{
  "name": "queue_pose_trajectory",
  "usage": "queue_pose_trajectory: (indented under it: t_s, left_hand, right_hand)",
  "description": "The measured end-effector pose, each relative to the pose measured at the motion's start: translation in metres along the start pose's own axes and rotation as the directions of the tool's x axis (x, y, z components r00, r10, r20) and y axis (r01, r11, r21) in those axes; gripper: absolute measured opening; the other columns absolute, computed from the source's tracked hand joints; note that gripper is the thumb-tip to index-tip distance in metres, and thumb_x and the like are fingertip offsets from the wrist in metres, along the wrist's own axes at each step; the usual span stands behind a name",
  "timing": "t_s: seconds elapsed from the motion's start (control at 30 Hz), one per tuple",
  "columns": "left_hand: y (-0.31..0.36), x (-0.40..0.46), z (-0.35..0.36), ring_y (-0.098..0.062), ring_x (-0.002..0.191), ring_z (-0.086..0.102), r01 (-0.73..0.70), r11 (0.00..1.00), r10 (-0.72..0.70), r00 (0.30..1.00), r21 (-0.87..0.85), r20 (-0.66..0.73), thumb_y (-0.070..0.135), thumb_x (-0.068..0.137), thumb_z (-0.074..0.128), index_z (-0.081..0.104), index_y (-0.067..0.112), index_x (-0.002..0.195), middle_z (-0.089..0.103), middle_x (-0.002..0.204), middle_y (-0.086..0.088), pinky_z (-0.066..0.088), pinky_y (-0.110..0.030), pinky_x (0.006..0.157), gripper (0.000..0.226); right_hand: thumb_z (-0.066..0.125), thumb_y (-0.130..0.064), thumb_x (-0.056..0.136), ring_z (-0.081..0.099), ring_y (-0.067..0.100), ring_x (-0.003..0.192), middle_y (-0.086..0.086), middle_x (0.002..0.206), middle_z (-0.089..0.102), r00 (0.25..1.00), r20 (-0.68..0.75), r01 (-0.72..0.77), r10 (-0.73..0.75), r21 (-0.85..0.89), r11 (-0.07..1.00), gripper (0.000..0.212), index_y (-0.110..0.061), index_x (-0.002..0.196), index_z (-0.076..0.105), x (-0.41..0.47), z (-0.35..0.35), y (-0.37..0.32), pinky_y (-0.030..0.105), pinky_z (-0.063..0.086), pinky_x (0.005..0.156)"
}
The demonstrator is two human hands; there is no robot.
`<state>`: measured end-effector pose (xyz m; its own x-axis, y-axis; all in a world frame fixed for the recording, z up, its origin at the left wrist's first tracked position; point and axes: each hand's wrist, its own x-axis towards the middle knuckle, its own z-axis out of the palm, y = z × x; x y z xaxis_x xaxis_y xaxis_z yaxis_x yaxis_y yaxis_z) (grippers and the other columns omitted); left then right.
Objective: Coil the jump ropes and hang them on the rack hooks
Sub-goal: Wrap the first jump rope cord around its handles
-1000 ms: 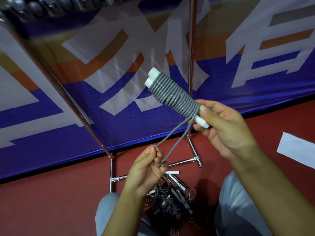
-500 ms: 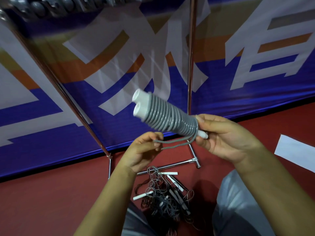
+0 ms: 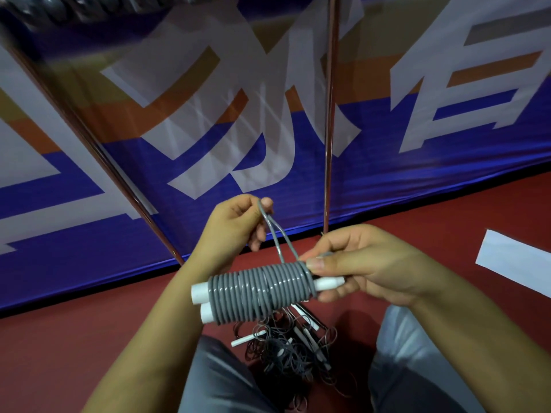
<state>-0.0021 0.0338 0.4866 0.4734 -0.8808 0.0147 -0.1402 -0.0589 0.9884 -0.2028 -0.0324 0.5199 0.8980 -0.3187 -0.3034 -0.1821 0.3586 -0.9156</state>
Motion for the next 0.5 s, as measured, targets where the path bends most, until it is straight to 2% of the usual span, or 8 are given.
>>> queue_pose_trajectory:
  t_s: [0.1,0.2,0.27,0.3,0.4,0.5]
  left_hand:
    - [0.017,-0.007,-0.003,-0.014,0.038,0.05,0.069,0.997,-0.066,0.996,-0.032,0.066,0.033,0.093,0.049,0.06,0.004,0.087,0.058,0.049,-0.004,0.042,-0.021,0.044,0.031]
    - [0.027,-0.01,-0.003,-0.013,0.049,0.063,0.206,0.968,-0.179,0.967,-0.145,0.181,0.03,0.096,0.043,0.057,0.006,0.088,0.069,0.064,-0.01,0.048,-0.019,0.047,0.029]
    - [0.028,-0.008,-0.003,-0.013,0.055,0.067,0.276,0.943,-0.229,0.943,-0.184,0.242,0.029,0.096,0.042,0.057,0.007,0.087,0.072,0.073,-0.013,0.05,-0.018,0.049,0.027]
    - [0.028,-0.008,-0.003,-0.014,0.057,0.067,0.299,0.935,-0.247,0.934,-0.189,0.258,0.028,0.096,0.043,0.056,0.008,0.087,0.072,0.075,-0.014,0.05,-0.018,0.05,0.027]
    - [0.027,-0.008,0.001,-0.014,0.061,0.069,0.336,0.901,-0.281,0.934,-0.276,0.22,0.026,0.098,0.043,0.056,0.008,0.087,0.073,0.075,-0.013,0.052,-0.018,0.051,0.024]
    - [0.027,-0.009,0.009,-0.013,0.062,0.07,0.264,0.899,-0.231,0.964,-0.349,0.132,0.025,0.099,0.041,0.055,0.009,0.087,0.073,0.073,-0.011,0.052,-0.018,0.052,0.024]
  right_hand:
    - [0.067,-0.012,0.065,0.068,0.013,0.062,0.003,0.07,0.071,0.999,-0.03,0.034,-0.034,-0.025,0.999,0.019,-0.003,0.081,0.069,0.001,0.005,0.005,0.021,0.055,0.054]
    - [0.069,-0.01,0.066,0.068,0.014,0.062,0.003,0.069,0.07,0.995,-0.078,0.054,-0.057,-0.041,0.998,0.014,-0.004,0.079,0.071,0.004,0.009,0.011,0.021,0.054,0.053]
    - [0.069,-0.002,0.074,0.067,0.014,0.061,0.005,0.07,0.069,0.992,-0.108,0.059,-0.064,-0.05,0.997,0.006,-0.006,0.078,0.072,0.006,0.011,0.015,0.021,0.053,0.052]
    - [0.068,0.001,0.077,0.067,0.014,0.061,0.005,0.07,0.069,0.99,-0.119,0.066,-0.072,-0.057,0.996,0.008,-0.007,0.077,0.072,0.007,0.012,0.017,0.021,0.053,0.052]
    - [0.066,0.004,0.08,0.065,0.011,0.059,0.003,0.067,0.068,0.984,-0.149,0.088,-0.097,-0.067,0.994,0.016,-0.009,0.074,0.072,0.008,0.013,0.018,0.019,0.052,0.05]
    - [0.066,0.006,0.08,0.059,0.007,0.055,-0.002,0.062,0.066,0.963,-0.217,0.144,-0.163,-0.101,0.984,0.02,-0.012,0.072,0.071,0.012,0.013,0.02,0.015,0.045,0.046]
